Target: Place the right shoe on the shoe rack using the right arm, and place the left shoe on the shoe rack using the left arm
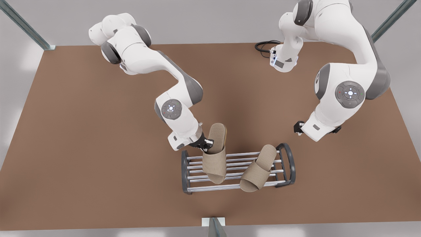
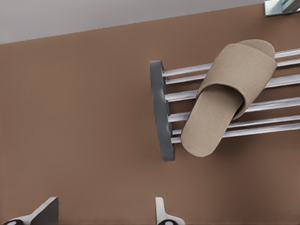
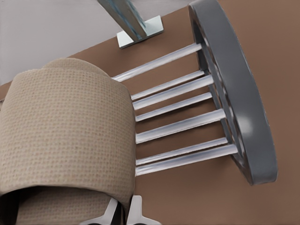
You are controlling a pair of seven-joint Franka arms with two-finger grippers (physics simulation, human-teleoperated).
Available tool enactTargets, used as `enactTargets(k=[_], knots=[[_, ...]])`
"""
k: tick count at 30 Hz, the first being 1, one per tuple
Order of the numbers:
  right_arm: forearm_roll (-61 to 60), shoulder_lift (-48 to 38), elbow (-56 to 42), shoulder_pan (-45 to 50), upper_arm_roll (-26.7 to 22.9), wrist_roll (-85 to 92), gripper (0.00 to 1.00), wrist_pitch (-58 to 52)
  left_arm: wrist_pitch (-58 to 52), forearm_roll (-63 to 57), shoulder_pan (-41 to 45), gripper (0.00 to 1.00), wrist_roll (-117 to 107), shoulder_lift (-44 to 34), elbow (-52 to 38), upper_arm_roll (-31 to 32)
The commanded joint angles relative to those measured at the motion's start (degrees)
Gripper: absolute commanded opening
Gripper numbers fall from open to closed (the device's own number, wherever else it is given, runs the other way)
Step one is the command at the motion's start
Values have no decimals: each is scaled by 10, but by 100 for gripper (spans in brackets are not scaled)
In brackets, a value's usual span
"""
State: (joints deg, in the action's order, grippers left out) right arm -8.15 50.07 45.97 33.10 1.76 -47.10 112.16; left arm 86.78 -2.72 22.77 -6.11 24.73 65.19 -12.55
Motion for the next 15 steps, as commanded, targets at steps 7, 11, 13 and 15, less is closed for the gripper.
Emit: enactTargets(k=[7,11,13,15], knots=[[7,25,-5,-1,-3,-139,21,95,2,-1,0,100,20,2,0,0],[7,26,-8,-1,-4,-140,100,96,2,-1,0,100,20,2,0,0],[7,25,-7,-1,-4,-139,100,95,2,-1,0,100,20,2,0,0],[7,22,-3,-1,-4,-139,100,94,2,-1,0,100,20,2,0,0]])
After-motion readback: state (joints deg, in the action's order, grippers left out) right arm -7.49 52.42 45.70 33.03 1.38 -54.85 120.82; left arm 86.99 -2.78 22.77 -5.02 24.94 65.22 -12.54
